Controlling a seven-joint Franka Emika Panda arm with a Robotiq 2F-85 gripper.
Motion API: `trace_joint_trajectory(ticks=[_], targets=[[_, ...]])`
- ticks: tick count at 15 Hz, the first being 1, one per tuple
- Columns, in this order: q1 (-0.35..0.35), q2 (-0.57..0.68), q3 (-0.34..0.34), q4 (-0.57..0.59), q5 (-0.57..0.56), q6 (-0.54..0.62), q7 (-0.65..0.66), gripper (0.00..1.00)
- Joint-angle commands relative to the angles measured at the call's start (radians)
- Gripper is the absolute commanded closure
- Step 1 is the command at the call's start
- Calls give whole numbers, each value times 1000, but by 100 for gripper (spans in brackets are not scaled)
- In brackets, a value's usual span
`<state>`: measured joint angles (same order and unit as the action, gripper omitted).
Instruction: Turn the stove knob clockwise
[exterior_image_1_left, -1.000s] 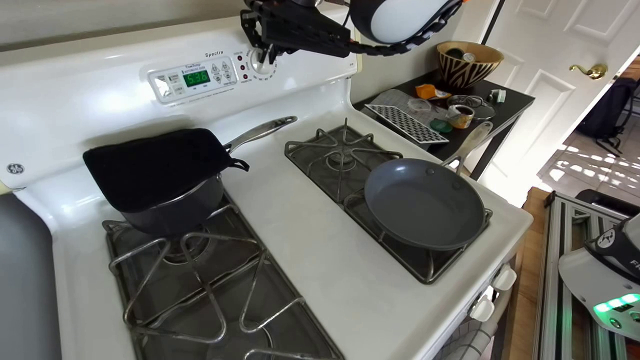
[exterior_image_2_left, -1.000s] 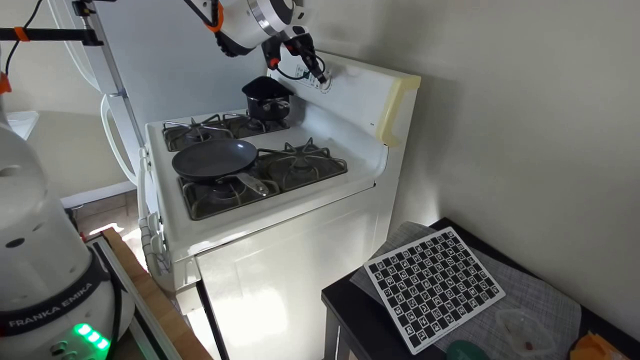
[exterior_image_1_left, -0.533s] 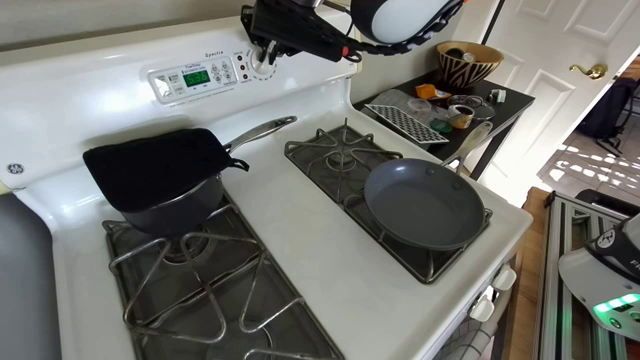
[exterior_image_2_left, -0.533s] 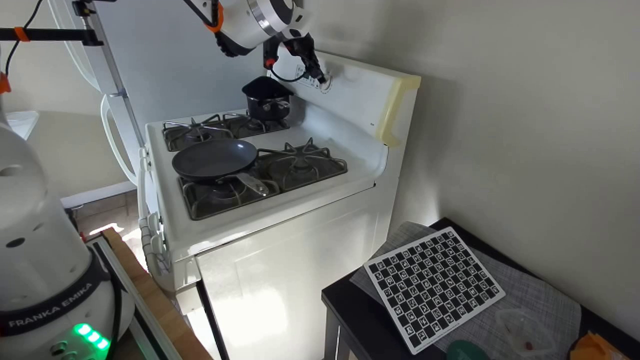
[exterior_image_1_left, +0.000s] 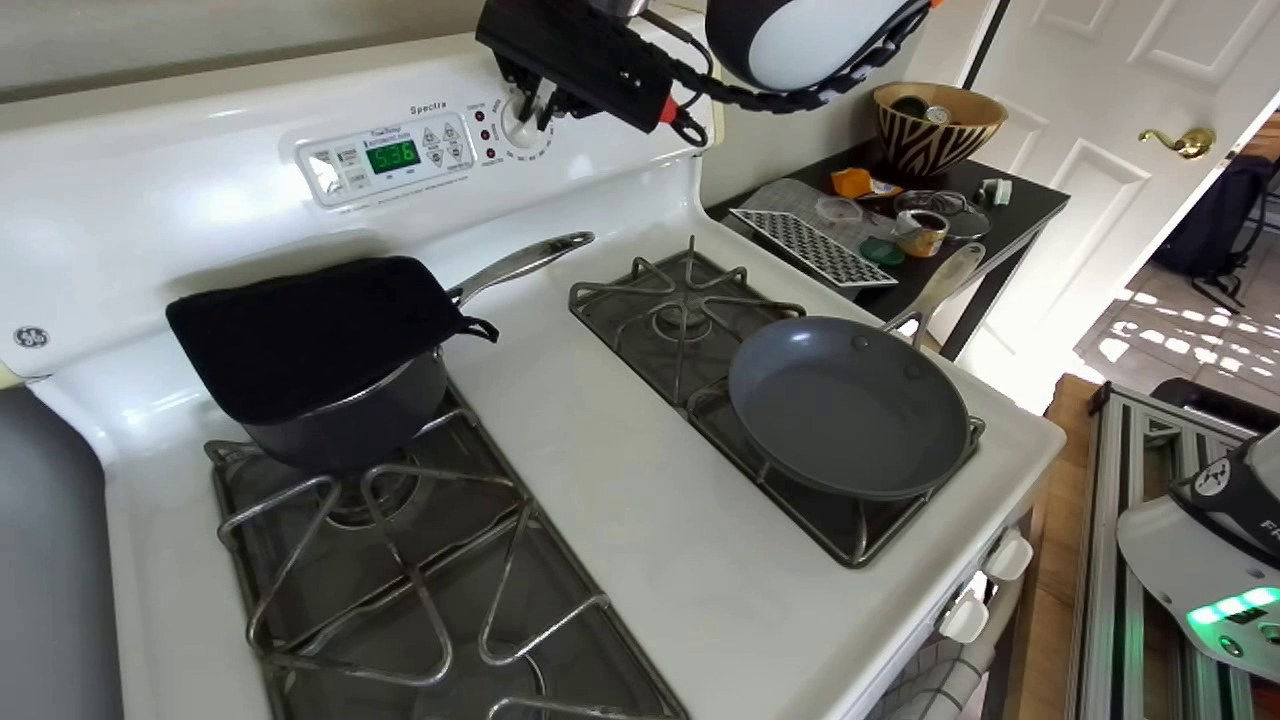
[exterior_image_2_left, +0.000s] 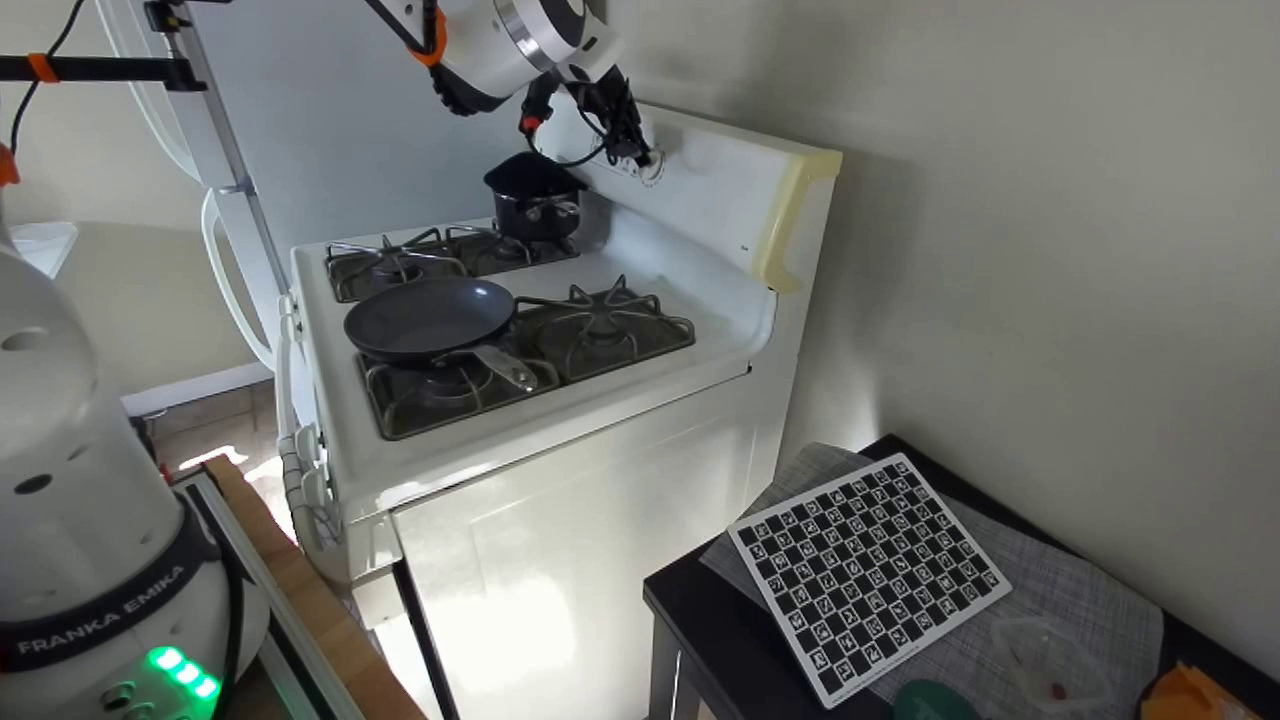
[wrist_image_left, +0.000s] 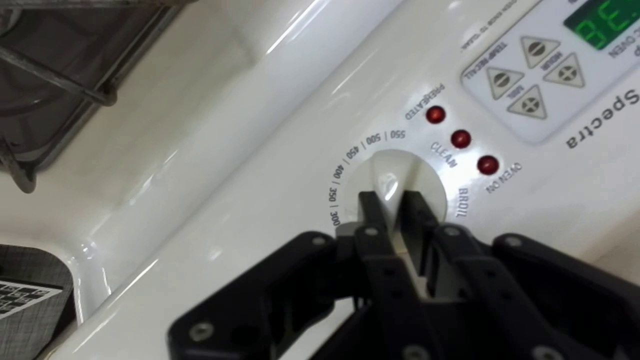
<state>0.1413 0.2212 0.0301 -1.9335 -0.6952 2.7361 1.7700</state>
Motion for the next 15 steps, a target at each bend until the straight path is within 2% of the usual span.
trace_joint_trajectory(ticks=[1,7,8,15], targets=[[1,0,-1,-1,-5,0,20,92],[2,-1,-2,-2,-12,1,48,92],[2,-1,-2,-2,-13,1,50,98],[8,7,-21,11,-27,6,194,98]])
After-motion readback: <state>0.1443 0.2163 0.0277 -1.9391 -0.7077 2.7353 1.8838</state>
